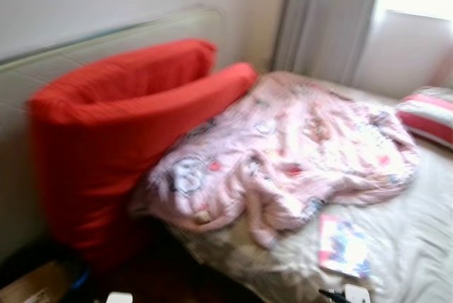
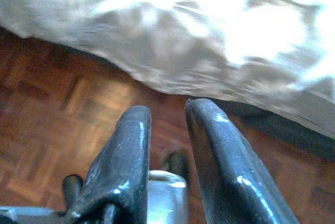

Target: Clean up the room

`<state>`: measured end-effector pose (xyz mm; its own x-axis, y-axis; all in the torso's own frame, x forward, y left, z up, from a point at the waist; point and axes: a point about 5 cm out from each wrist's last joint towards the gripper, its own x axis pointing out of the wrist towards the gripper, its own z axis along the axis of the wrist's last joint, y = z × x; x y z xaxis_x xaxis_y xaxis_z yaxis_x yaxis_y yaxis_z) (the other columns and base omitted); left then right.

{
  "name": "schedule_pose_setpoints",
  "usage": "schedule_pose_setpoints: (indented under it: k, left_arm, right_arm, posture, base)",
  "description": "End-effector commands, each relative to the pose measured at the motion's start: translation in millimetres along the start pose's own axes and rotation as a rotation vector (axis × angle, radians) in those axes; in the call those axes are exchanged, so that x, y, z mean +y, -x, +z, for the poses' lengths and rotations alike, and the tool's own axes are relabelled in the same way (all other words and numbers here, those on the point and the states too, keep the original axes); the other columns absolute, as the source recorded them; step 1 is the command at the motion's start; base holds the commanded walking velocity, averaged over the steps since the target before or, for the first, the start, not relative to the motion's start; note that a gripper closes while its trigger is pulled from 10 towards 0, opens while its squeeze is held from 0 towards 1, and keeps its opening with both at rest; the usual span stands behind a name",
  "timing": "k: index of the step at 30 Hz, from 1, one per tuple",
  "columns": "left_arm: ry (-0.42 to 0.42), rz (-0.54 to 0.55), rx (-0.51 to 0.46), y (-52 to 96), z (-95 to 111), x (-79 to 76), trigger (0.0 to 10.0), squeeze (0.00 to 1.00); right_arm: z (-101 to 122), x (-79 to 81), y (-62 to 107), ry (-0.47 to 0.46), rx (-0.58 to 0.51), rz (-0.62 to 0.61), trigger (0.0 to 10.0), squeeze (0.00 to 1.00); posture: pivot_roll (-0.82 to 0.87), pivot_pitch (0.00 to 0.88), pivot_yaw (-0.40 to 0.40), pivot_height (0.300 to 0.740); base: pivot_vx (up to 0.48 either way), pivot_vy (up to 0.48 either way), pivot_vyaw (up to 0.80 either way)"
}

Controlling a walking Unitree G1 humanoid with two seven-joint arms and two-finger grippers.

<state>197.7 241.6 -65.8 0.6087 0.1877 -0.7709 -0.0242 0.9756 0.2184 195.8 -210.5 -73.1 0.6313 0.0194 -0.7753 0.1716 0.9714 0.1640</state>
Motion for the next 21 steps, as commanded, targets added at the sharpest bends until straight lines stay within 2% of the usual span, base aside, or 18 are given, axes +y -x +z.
schedule_pose_setpoints:
  k: [1,8,11,15,21]
  left_arm:
    - [0.006,-0.01,-0.006,0.3,-1.8,-7.3,10.0,0.0]
    - [0.047,-0.006,-0.061,0.7,2.4,-7.6,10.0,0.0]
    - [0.068,-0.022,-0.335,-2.8,95.4,-21.3,10.0,0.0]
    - [0.093,-0.029,-0.329,-3.2,90.5,-14.7,10.0,0.0]
    - [0.108,-0.033,-0.396,-1.2,102.9,-15.1,10.0,0.0]
  right_arm:
    - [-1.0,-6.1,1.7,0.009,0.0,-0.016,10.0,0.0]
    - [2.5,-6.4,1.9,0.016,-0.037,-0.016,10.0,0.0]
    - [10.4,-5.5,2.9,-0.004,-0.142,-0.017,10.0,0.0]
    - [14.8,-3.9,3.6,-0.007,-0.193,0.005,10.0,0.0]
    - [21.7,-2.7,5.4,0.0,-0.275,0.018,10.0,0.0]
  posture:
    - [-0.01,0.0,-0.025,0.724]
    - [-0.01,0.0,-0.026,0.724]
    - [-0.02,0.0,-0.022,0.724]
    - [-0.02,0.0,-0.021,0.724]
    - [-0.03,0.0,-0.021,0.724]
  base:
    - [0.0,0.0,-0.75]
    - [0.0,0.0,-0.75]
    - [0.0,0.0,0.0]
    - [0.0,0.0,0.0]
    - [0.0,0.0,0.0]
